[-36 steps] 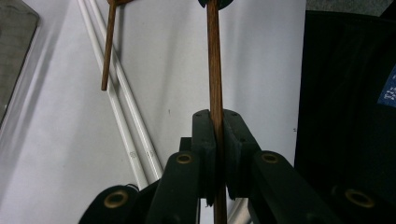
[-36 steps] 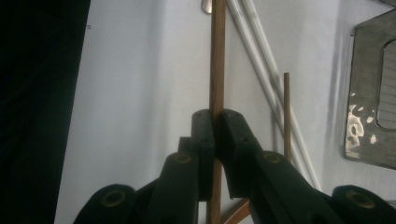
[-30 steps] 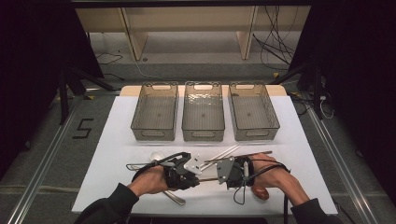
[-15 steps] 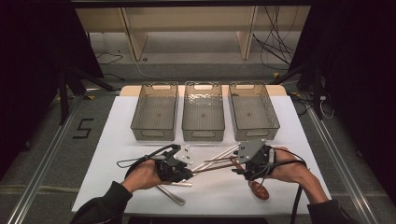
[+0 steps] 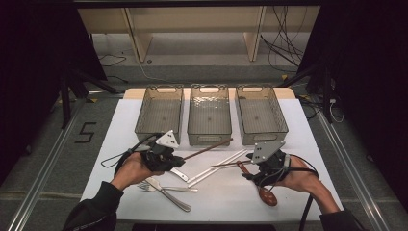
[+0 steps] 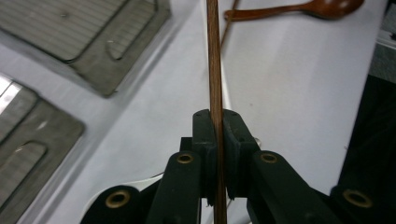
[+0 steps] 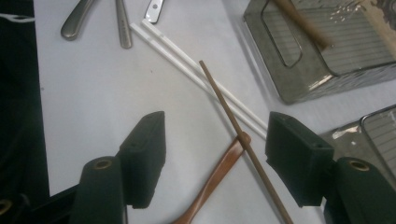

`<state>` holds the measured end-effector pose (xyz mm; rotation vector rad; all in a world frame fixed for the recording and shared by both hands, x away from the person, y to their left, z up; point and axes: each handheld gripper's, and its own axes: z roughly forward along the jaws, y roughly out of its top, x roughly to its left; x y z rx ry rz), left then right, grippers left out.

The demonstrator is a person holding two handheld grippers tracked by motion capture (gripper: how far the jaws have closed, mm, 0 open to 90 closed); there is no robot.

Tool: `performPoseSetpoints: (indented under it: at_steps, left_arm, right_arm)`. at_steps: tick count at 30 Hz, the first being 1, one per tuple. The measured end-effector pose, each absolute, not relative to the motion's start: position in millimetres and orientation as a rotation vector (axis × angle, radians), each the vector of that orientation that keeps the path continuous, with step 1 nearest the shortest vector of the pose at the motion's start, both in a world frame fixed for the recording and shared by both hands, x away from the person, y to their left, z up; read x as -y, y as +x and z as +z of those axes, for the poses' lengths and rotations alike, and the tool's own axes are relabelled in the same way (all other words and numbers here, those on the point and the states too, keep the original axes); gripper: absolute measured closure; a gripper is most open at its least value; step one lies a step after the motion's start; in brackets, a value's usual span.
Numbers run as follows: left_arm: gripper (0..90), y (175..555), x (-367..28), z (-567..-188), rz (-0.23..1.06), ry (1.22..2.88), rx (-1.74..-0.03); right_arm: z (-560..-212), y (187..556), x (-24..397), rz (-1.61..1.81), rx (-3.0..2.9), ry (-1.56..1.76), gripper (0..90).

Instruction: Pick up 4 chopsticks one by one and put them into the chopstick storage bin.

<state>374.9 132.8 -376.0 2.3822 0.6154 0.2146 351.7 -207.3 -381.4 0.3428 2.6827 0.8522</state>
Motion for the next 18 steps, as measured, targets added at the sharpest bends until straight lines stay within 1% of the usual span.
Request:
performPoseSetpoints:
  at_steps: [9,18]
  left_arm:
    - [84.4,391.4,-157.1,-372.2,0.272,2.294,-0.768]
    - [84.4,411.9,-176.1,-372.4,0.314,2.223,-0.891]
  right_arm:
    - [-396.8,353.7,212.0,0.965,-2.613,0.564,36.1]
    - [-399.3,349.8,218.3,1.048,-2.579,0.658,35.6]
